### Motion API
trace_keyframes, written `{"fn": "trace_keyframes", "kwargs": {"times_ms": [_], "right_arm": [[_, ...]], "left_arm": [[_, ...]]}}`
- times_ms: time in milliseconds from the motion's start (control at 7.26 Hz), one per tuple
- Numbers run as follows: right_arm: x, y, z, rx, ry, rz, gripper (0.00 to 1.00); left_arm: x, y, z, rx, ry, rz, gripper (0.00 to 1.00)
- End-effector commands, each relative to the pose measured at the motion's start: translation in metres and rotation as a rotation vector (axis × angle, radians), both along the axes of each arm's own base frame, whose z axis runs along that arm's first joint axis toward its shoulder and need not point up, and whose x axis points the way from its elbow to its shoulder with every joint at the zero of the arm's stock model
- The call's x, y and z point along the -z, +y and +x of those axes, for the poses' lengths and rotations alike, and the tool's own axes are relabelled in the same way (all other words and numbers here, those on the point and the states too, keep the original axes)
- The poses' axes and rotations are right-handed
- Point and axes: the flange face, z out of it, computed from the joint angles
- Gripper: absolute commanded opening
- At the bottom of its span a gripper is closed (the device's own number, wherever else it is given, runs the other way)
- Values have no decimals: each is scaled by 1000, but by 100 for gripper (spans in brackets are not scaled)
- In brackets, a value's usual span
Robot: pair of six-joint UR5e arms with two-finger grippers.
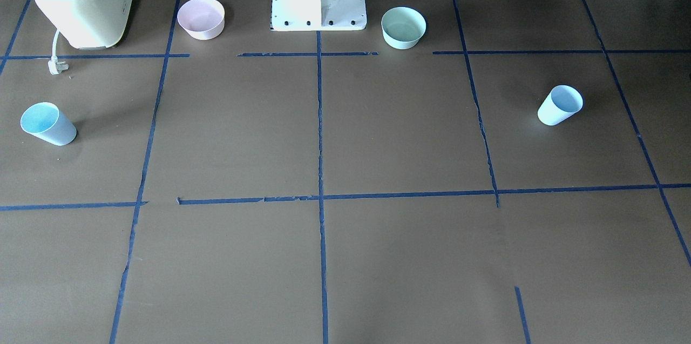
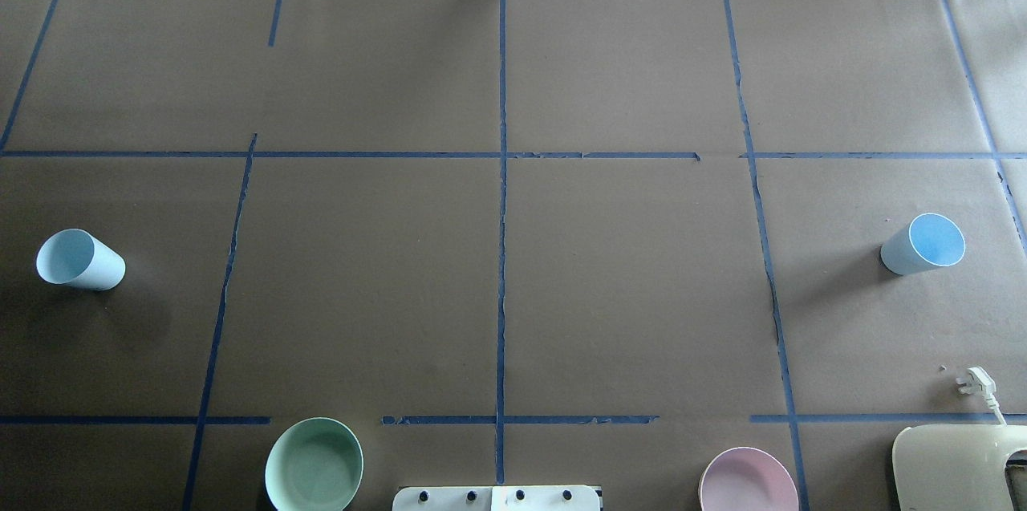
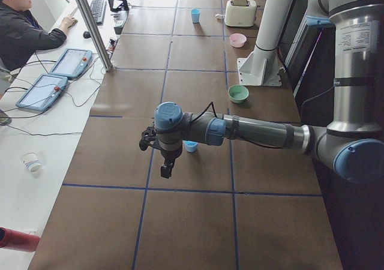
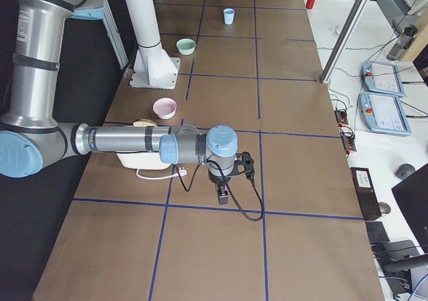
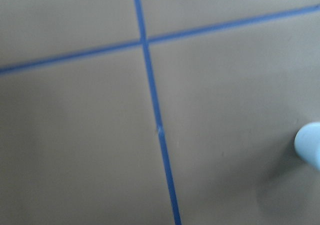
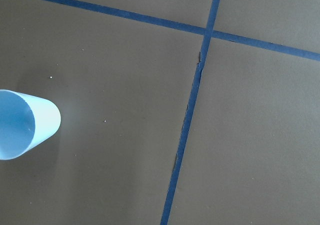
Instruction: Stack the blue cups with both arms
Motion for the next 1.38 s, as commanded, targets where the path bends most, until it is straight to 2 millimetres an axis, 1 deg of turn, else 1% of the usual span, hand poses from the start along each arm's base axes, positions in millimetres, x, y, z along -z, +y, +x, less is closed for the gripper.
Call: {"fn": "trace_keyframes", "kwargs": {"times_ms": [0, 138, 275, 413, 688, 826, 964, 1101, 1239], "right_arm": [[-1, 0, -1, 2, 1, 2, 100], [-3, 0, -2, 3, 0, -1, 100], [-3, 0, -2, 2, 0, -3, 100], [-4, 0, -2, 4, 1, -4, 100], [-4, 0, -3, 6, 1, -3, 100], [-4, 0, -3, 6, 1, -3, 100], [-4, 0, -3, 5, 1, -4, 100], [-4, 0, -3, 6, 1, -3, 100], [-4, 0, -3, 6, 1, -3, 100]], "left_arm": [[9, -5, 22, -40, 8, 92, 100], [1, 6, 50, 25, 33, -17, 100], [0, 20, 86, 71, 73, -58, 100], [3, 35, 116, 111, 114, -82, 100], [9, 47, 174, 179, 118, -145, 100], [7, 53, 196, 182, 88, -152, 100], [4, 57, 205, 174, 77, -158, 100], [-8, 59, 211, 164, 62, -177, 100], [-16, 62, 222, 140, 52, -188, 100]]}}
